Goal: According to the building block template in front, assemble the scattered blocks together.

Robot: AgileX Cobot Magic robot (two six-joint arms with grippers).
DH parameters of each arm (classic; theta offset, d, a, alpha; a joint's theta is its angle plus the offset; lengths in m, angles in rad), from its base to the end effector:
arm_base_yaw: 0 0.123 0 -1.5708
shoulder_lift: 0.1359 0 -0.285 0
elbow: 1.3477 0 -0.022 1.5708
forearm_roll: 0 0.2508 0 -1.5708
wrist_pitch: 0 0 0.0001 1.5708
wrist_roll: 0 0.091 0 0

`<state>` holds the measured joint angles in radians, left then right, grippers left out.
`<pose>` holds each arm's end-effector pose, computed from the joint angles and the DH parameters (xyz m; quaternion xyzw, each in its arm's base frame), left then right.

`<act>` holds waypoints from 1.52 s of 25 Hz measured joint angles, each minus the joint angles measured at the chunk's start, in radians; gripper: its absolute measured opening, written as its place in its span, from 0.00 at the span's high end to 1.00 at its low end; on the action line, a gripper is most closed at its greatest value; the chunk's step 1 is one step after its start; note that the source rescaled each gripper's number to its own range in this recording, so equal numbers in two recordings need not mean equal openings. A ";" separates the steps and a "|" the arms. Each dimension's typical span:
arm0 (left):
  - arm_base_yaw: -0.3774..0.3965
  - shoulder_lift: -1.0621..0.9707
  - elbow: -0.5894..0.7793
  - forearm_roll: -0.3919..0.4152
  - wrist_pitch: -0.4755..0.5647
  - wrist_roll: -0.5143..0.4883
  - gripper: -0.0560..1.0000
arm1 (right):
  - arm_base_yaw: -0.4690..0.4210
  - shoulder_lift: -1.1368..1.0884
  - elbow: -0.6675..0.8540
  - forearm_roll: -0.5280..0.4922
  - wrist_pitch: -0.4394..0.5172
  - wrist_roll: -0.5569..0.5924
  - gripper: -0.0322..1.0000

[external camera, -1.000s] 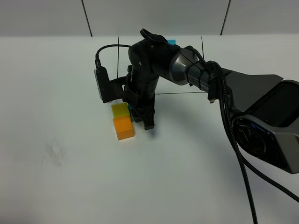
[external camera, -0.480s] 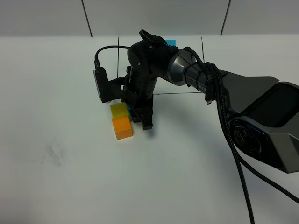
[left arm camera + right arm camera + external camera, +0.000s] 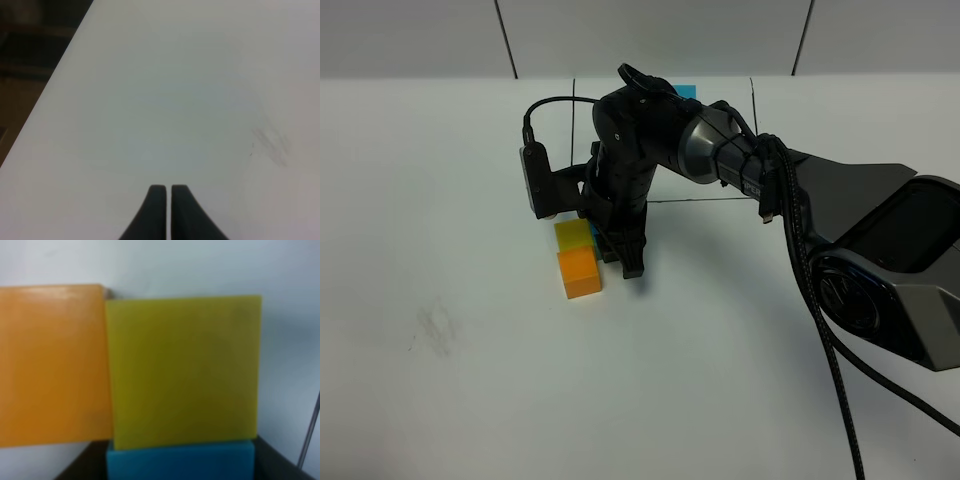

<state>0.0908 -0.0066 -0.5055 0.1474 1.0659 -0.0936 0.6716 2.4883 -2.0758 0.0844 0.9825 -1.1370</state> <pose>-0.0082 0.0110 0.2791 -0.0816 0.8452 0.0728 0.5232 0.4000 0.3261 0.1170 -0.7670 0.6270 0.0066 0.1362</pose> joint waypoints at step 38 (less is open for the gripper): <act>0.000 0.000 0.000 0.000 0.000 0.000 0.94 | 0.003 -0.165 -0.008 -0.092 0.092 0.114 0.17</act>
<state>0.0908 -0.0066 -0.5055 0.1474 1.0659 -0.0936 0.6745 2.3231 -2.0842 -0.0077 1.0741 -1.0229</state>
